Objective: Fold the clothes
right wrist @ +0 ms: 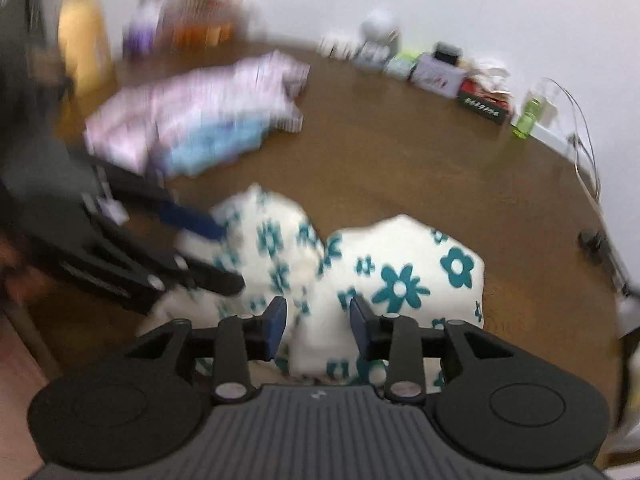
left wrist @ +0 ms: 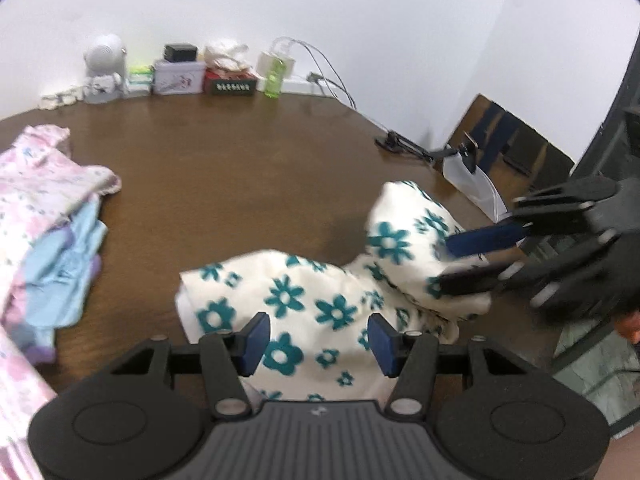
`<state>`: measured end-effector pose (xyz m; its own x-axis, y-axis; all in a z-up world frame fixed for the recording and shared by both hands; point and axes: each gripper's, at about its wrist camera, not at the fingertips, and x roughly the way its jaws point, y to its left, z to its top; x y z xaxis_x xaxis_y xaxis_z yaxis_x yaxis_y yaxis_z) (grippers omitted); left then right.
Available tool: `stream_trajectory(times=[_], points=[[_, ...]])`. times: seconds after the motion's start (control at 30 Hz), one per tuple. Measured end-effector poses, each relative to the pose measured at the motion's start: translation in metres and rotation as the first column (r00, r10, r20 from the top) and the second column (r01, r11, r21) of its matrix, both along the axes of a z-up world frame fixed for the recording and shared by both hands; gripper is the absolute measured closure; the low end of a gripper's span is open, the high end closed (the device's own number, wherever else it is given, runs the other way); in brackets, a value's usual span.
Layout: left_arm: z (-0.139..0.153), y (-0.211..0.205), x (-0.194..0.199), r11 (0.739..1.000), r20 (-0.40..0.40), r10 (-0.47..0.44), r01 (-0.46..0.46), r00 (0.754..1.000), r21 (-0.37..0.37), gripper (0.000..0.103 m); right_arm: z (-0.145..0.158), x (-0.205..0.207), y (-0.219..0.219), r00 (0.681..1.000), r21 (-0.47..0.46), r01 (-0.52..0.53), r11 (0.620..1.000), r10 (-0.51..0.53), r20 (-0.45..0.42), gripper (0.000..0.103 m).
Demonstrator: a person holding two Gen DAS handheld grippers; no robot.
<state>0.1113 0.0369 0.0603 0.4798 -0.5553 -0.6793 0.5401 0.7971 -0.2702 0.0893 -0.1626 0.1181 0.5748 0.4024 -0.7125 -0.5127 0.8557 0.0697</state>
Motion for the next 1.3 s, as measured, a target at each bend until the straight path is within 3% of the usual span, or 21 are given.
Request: stream_trajectory(times=[0.03,0.17,0.3,0.4,0.53,0.73,0.83,0.9,0.97,1.13,1.23,1.3], points=[[0.004,-0.002,0.001,1.0,0.012,-0.001,0.001,1.0,-0.001,0.051,0.005,-0.003,-0.013,1.0,0.05,0.023,0.998,-0.024,0.011,0.069],[0.021,-0.024,0.005,0.999,0.065,-0.041,0.041,0.997,0.0,0.055,-0.013,-0.009,-0.041,0.993,0.014,0.113,0.993,-0.114,0.024,0.069],[0.031,-0.065,0.009,0.993,0.116,-0.116,0.115,0.986,0.019,0.07,-0.044,-0.008,-0.04,0.995,-0.01,0.1,0.995,-0.1,-0.007,0.071],[0.024,-0.097,0.011,0.983,0.129,-0.171,0.16,0.977,0.093,0.077,-0.058,-0.009,-0.032,0.997,-0.035,0.078,0.996,-0.078,-0.008,0.07],[0.001,-0.112,0.018,0.972,0.094,-0.171,0.152,0.981,0.181,0.078,-0.073,-0.007,-0.032,0.996,-0.016,0.085,0.996,-0.086,-0.028,0.071],[-0.01,-0.11,0.021,0.973,0.081,-0.15,0.133,0.985,0.192,0.078,-0.078,-0.005,-0.033,0.998,-0.005,0.059,0.998,-0.059,-0.025,0.071],[0.0,-0.106,0.016,0.975,0.097,-0.144,0.124,0.985,0.185,0.077,-0.064,-0.001,-0.052,0.997,0.082,0.059,0.995,-0.054,-0.062,0.07],[0.011,-0.1,0.01,0.977,0.121,-0.143,0.121,0.982,0.174,0.072,-0.053,0.001,-0.074,0.994,0.133,0.099,0.986,-0.092,-0.055,0.065],[0.021,-0.096,0.002,0.976,0.149,-0.15,0.122,0.977,0.178,0.071,-0.046,0.007,-0.096,0.989,0.161,0.144,0.976,-0.137,-0.054,0.054],[0.022,-0.1,-0.02,0.957,0.163,-0.216,0.176,0.963,0.23,0.073,-0.078,0.044,-0.128,0.961,0.243,0.18,0.953,-0.117,-0.252,0.049],[0.012,-0.103,-0.025,0.945,0.148,-0.244,0.201,0.959,0.257,0.073,-0.097,0.057,-0.136,0.948,0.31,0.17,0.936,-0.07,-0.309,0.04],[0.004,-0.103,-0.023,0.944,0.125,-0.24,0.202,0.963,0.262,0.073,-0.107,0.063,-0.142,0.936,0.368,0.177,0.913,-0.04,-0.35,0.04]])
